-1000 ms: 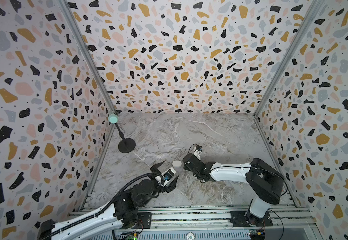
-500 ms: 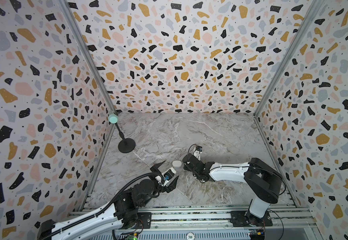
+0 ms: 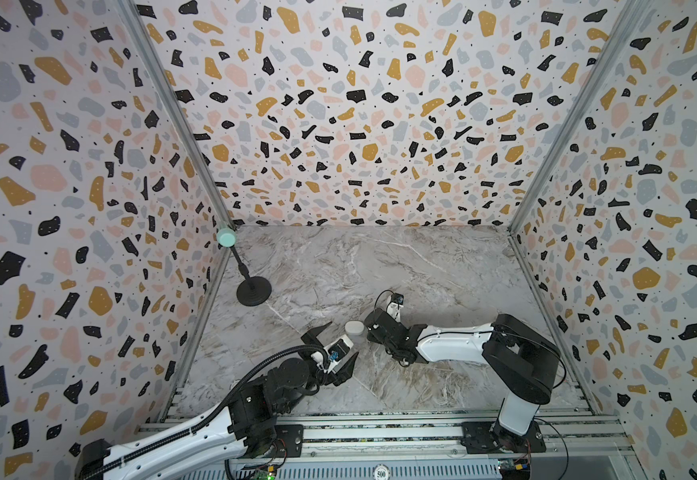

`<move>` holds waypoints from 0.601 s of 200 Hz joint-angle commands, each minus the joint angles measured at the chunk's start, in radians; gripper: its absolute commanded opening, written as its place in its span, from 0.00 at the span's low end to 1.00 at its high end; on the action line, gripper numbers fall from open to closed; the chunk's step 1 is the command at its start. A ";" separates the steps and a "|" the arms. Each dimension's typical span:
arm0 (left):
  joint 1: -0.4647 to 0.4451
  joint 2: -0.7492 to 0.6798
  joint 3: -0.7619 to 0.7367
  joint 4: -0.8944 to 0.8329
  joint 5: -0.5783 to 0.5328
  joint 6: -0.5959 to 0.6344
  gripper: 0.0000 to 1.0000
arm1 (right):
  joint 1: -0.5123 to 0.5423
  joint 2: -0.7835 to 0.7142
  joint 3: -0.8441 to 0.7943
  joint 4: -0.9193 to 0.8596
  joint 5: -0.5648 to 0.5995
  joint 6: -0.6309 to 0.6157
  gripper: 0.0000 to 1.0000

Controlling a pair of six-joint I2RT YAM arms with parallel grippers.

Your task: Insert the wireless bluetooth earbuds into the charging case

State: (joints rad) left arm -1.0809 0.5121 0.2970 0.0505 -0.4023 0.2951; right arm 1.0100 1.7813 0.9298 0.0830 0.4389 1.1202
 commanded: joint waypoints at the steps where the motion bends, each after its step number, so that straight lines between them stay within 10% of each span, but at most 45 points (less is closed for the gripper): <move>1: 0.007 -0.001 -0.001 0.039 0.000 -0.007 1.00 | -0.001 0.003 0.026 -0.005 0.009 -0.001 0.03; 120: 0.012 0.003 -0.001 0.040 0.006 -0.007 1.00 | -0.003 -0.018 0.017 0.015 0.017 0.010 0.03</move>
State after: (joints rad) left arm -1.0763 0.5159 0.2970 0.0505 -0.4011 0.2951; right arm 1.0092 1.7817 0.9321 0.0921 0.4389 1.1210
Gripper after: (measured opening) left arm 0.996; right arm 0.172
